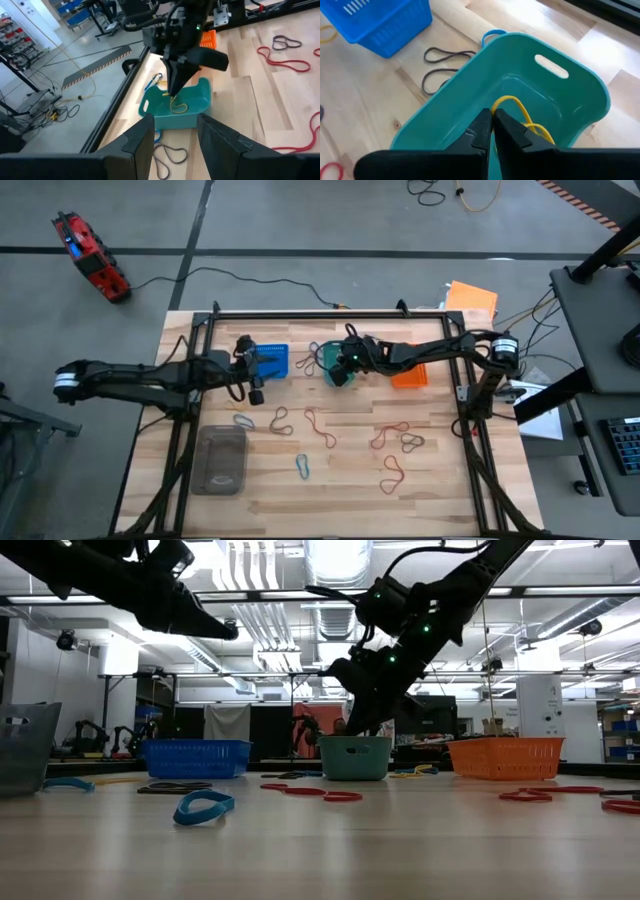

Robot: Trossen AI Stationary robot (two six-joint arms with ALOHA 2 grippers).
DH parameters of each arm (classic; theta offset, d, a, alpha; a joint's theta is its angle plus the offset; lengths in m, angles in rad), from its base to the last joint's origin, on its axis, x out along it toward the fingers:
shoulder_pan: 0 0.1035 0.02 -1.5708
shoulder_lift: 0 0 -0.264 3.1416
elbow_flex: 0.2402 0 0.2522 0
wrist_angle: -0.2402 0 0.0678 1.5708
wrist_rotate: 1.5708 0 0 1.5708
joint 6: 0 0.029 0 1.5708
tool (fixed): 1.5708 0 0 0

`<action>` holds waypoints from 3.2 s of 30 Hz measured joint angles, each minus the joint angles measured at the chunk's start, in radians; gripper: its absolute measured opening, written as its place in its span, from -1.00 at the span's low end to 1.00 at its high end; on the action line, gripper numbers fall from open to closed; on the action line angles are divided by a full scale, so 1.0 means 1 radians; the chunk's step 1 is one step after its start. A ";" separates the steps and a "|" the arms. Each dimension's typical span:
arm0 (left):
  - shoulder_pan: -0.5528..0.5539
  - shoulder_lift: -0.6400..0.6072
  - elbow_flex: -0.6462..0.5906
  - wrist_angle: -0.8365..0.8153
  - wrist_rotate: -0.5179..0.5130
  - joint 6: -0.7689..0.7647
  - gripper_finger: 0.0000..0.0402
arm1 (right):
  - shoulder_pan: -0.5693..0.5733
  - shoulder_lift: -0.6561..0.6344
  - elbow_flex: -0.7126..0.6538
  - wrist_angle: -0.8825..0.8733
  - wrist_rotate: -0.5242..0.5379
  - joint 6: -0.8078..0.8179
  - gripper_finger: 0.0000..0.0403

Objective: Sort rubber bands into baskets
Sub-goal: Put the bottom right yellow rubber band into the green bin, then put the bottom left black rubber band into the black bin

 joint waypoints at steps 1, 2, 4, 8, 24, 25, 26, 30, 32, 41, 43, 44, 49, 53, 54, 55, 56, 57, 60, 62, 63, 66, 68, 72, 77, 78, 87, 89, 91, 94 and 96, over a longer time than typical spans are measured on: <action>0.000 0.004 0.000 0.001 0.000 0.000 -0.34 | -0.004 -0.005 0.000 0.003 -0.014 0.000 -0.94; 0.000 0.009 0.000 0.002 0.000 0.000 -0.34 | -0.008 -0.010 0.000 0.009 -0.034 0.001 -0.94; 0.000 0.018 0.000 0.002 0.003 0.000 -0.34 | -0.023 -0.015 0.000 0.012 -0.078 0.007 -0.93; 0.000 0.034 0.000 0.013 0.009 -0.012 -0.34 | -0.065 -0.015 0.000 0.008 -0.159 0.022 -0.85; -0.003 0.091 0.098 -0.214 0.025 -0.299 -0.34 | -0.061 -0.042 0.000 0.005 -0.174 -0.076 -0.08; -0.006 0.099 0.113 -0.262 0.025 -0.320 -0.34 | -0.053 -0.049 0.000 0.005 -0.174 -0.086 -0.07; -0.009 0.107 0.127 -0.307 0.025 -0.338 -0.34 | -0.044 -0.059 0.000 0.005 -0.174 -0.101 -0.06; -0.037 0.143 0.170 -0.426 0.074 -0.379 -0.34 | -0.001 -0.103 0.000 0.004 -0.173 -0.137 -0.07; -0.057 0.164 0.183 -0.453 0.117 -0.401 -0.34 | 0.028 -0.127 0.000 -0.004 -0.173 -0.154 -0.09; -0.209 0.246 0.181 -0.474 0.158 -0.501 -0.34 | 0.159 -0.204 0.000 -0.032 -0.165 -0.191 -0.14; -0.236 0.267 0.182 -0.469 0.156 -0.536 -0.34 | 0.181 -0.211 0.000 -0.032 -0.165 -0.192 -0.14; -0.247 0.278 0.183 -0.467 0.155 -0.554 -0.34 | 0.192 -0.215 0.000 -0.033 -0.165 -0.191 -0.14; -0.259 0.337 0.200 -0.480 0.151 -0.621 -0.34 | 0.235 -0.226 0.000 -0.056 -0.139 -0.180 -0.14; -0.260 0.385 0.210 -0.507 0.150 -0.661 -0.34 | 0.262 -0.238 0.000 -0.093 -0.045 -0.180 -0.14; -0.261 0.398 0.210 -0.511 0.150 -0.672 -0.34 | 0.266 -0.239 -0.001 -0.101 -0.029 -0.180 -0.14; -0.261 0.411 0.210 -0.512 0.150 -0.682 -0.34 | 0.268 -0.239 -0.001 -0.109 -0.019 -0.181 -0.14; -0.262 0.425 0.210 -0.511 0.150 -0.689 -0.34 | 0.268 -0.239 -0.001 -0.110 -0.014 -0.183 -0.14; -0.263 0.439 0.209 -0.512 0.149 -0.697 -0.34 | 0.268 -0.239 -0.001 -0.107 -0.014 -0.187 -0.14; -0.263 0.485 0.209 -0.511 0.128 -0.725 -0.34 | 0.265 -0.240 -0.001 -0.105 -0.002 -0.212 -0.14; -0.263 0.515 0.210 -0.512 0.110 -0.750 -0.34 | 0.263 -0.240 -0.001 -0.105 0.010 -0.229 -0.14; -0.263 0.529 0.211 -0.512 0.104 -0.759 -0.34 | 0.262 -0.240 -0.001 -0.105 0.018 -0.234 -0.14; -0.263 0.571 0.214 -0.512 0.092 -0.791 -0.34 | 0.261 -0.239 -0.001 -0.105 0.021 -0.246 -0.14; -0.263 0.594 0.219 -0.514 0.091 -0.821 -0.34 | 0.261 -0.239 -0.001 -0.105 0.022 -0.256 -0.15; -0.265 0.643 0.234 -0.514 0.091 -0.861 -0.34 | 0.260 -0.239 -0.001 -0.105 0.022 -0.268 -0.16; -0.265 0.696 0.260 -0.512 0.090 -0.886 -0.34 | 0.259 -0.235 -0.001 -0.105 0.022 -0.269 -0.16; -0.265 0.707 0.263 -0.513 0.085 -0.891 -0.34 | 0.259 -0.235 -0.001 -0.104 0.022 -0.270 -0.16; -0.266 0.762 0.306 -0.553 0.053 -0.912 -0.34 | 0.258 -0.235 -0.001 -0.097 0.022 -0.272 -0.16; -0.266 0.763 0.311 -0.559 0.052 -0.912 -0.34 | 0.258 -0.235 -0.001 -0.097 0.021 -0.272 -0.16; -0.266 0.763 0.313 -0.561 0.050 -0.912 -0.34 | 0.258 -0.235 -0.001 -0.097 0.022 -0.272 -0.16; -0.266 0.761 0.313 -0.561 0.046 -0.913 -0.34 | 0.258 -0.235 -0.001 -0.097 0.021 -0.272 -0.16; -0.266 0.761 0.313 -0.563 0.044 -0.915 -0.34 | 0.258 -0.235 -0.001 -0.097 0.021 -0.272 -0.16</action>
